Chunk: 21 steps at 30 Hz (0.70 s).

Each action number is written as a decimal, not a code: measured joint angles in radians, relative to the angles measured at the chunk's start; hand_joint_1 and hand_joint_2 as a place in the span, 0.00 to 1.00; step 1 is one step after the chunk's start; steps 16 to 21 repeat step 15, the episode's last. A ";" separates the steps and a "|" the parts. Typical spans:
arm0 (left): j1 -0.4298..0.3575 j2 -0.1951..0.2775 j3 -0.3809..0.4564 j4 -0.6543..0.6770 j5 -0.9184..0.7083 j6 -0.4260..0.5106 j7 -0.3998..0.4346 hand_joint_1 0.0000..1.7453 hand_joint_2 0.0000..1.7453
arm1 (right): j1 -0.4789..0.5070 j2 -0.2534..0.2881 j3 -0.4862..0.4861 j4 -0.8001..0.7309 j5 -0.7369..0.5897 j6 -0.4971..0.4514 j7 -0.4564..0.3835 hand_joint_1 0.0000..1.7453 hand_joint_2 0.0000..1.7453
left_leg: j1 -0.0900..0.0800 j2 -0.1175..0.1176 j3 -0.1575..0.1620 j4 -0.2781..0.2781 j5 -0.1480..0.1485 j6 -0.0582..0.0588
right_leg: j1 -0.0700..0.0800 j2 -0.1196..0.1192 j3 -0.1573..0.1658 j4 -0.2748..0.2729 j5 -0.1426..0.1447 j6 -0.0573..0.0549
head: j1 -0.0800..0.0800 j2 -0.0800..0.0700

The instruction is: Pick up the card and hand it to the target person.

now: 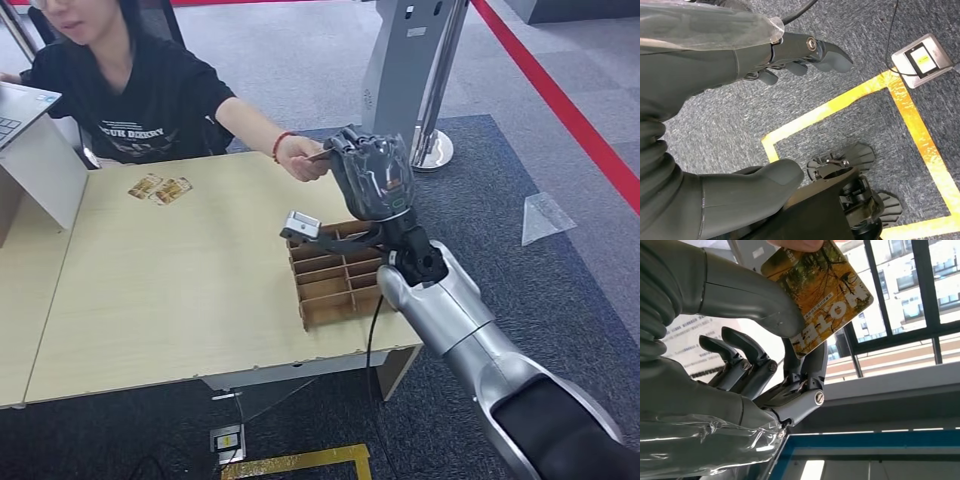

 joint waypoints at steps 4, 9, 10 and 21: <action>0.001 -0.002 0.000 0.000 0.007 0.001 -0.001 0.00 1.00 | 0.001 0.017 -0.011 0.032 0.003 0.000 -0.006 0.16 1.00 | 0.000 0.000 0.000 0.000 0.000 0.000 | 0.000 0.000 0.000 0.000 0.000 0.000 | 0.000 0.000; 0.005 -0.004 0.000 0.000 0.010 0.001 -0.002 0.00 1.00 | -0.001 0.028 -0.011 0.073 -0.040 0.000 -0.017 0.00 1.00 | 0.000 0.000 0.000 0.000 0.000 0.000 | 0.000 0.000 0.000 0.000 0.000 0.000 | 0.000 0.000; 0.007 -0.004 0.000 0.000 0.012 0.001 -0.002 0.00 1.00 | -0.002 0.029 -0.011 0.079 -0.047 0.000 -0.020 0.00 1.00 | 0.000 0.000 0.000 0.000 0.000 0.000 | 0.000 0.000 0.000 0.000 0.000 0.000 | 0.000 0.000; 0.011 -0.004 0.000 0.000 0.024 0.003 -0.007 0.00 1.00 | -0.008 0.032 -0.011 0.092 -0.084 0.000 -0.036 0.00 1.00 | 0.000 0.000 0.000 0.000 0.000 0.000 | 0.000 0.000 0.000 0.000 0.000 0.000 | 0.000 0.000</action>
